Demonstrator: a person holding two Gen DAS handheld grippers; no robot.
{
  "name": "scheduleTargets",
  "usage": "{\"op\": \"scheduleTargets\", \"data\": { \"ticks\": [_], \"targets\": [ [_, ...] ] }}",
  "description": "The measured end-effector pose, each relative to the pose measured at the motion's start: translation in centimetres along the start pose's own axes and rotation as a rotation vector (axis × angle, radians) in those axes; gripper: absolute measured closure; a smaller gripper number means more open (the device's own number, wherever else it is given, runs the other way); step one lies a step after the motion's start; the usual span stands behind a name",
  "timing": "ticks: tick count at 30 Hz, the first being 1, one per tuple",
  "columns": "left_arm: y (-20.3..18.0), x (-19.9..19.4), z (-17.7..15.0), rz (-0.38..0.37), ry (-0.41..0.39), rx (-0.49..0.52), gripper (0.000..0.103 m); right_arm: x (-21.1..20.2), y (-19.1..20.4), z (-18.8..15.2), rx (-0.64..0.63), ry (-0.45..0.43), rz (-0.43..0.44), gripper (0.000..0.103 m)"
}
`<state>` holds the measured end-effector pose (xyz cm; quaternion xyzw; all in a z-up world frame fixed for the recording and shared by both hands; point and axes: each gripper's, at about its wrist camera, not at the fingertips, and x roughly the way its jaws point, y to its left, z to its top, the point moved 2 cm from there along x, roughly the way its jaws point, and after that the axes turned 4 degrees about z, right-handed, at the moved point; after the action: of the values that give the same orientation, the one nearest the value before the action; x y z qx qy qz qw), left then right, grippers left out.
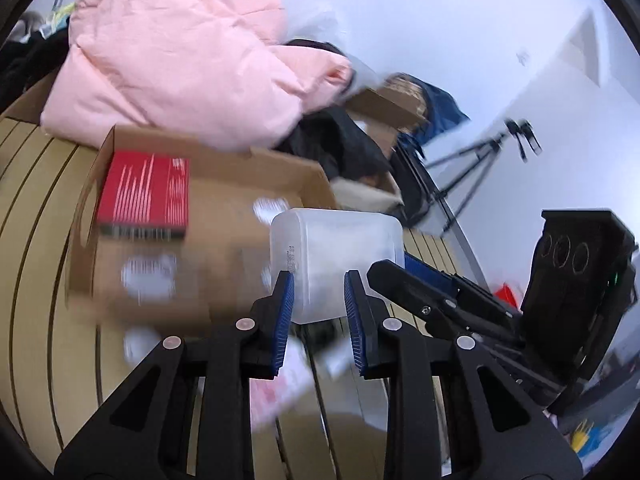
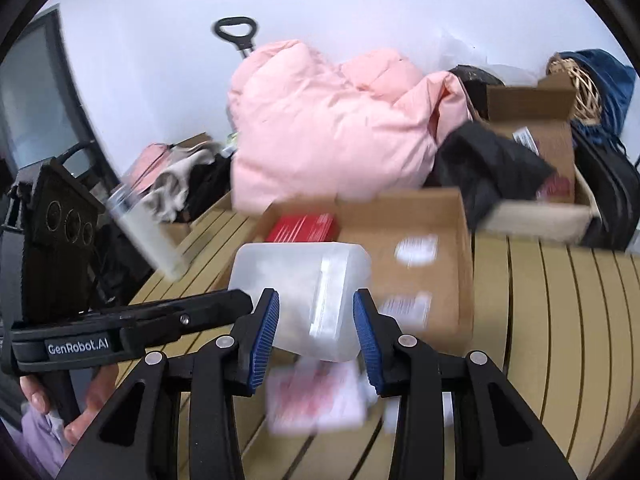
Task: Organize objects
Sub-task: 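Lower the white container into the tray beside the red box, release, then lift the right tool away from the tray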
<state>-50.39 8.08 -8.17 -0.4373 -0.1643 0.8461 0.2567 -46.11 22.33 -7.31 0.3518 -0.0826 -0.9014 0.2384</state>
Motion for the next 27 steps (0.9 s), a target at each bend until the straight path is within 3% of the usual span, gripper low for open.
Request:
{"op": "scheduleTargets", "data": {
  "ticks": [4, 5, 8, 11, 12, 13, 14, 15, 16, 17, 23, 27],
  "targets": [
    [2.6, 6.2, 4.4, 0.088, 0.057, 0.080, 0.080, 7.1, -3.2, 4.9, 0.055, 0.051, -0.006, 0.061],
    [4.0, 8.5, 5.2, 0.140, 0.077, 0.071, 0.081, 9.9, -4.4, 5.8, 0.081, 0.079, -0.025, 0.061],
    [7.2, 12.4, 6.1, 0.260, 0.125, 0.055, 0.082, 15.8, -6.2, 6.0, 0.093, 0.174, -0.050, 0.070],
    [8.6, 13.0, 6.1, 0.227, 0.153, 0.015, 0.078, 19.8, -7.4, 4.8, 0.127, 0.248, -0.057, 0.069],
    [8.3, 11.9, 6.0, 0.191, 0.121, 0.029, 0.070, 19.7, -7.3, 4.9, 0.114, 0.241, -0.056, 0.069],
    [8.0, 11.0, 5.8, 0.180, 0.087, 0.048, 0.062, 19.3, -6.9, 5.0, 0.091, 0.234, -0.050, 0.069],
    [7.6, 9.9, 5.6, 0.186, 0.058, 0.060, 0.053, 18.5, -6.4, 5.1, 0.069, 0.219, -0.039, 0.060],
    [7.0, 8.5, 5.3, 0.180, 0.024, 0.079, 0.052, 17.7, -6.0, 5.1, 0.049, 0.201, -0.045, 0.053],
    [6.5, 7.5, 5.0, 0.175, 0.005, 0.096, 0.052, 16.8, -5.7, 5.2, 0.029, 0.184, -0.064, 0.030],
    [5.9, 6.3, 4.7, 0.177, -0.014, 0.111, 0.051, 15.5, -5.5, 5.3, 0.005, 0.157, -0.086, 0.017],
    [2.2, -4.0, 1.1, 0.266, -0.076, 0.159, 0.046, 6.0, -3.4, 5.1, -0.040, 0.113, -0.058, 0.016],
    [0.6, -15.6, -4.0, 0.367, -0.152, 0.186, 0.046, -2.9, -1.5, 2.8, -0.051, 0.104, -0.018, 0.016]
  ]
}}
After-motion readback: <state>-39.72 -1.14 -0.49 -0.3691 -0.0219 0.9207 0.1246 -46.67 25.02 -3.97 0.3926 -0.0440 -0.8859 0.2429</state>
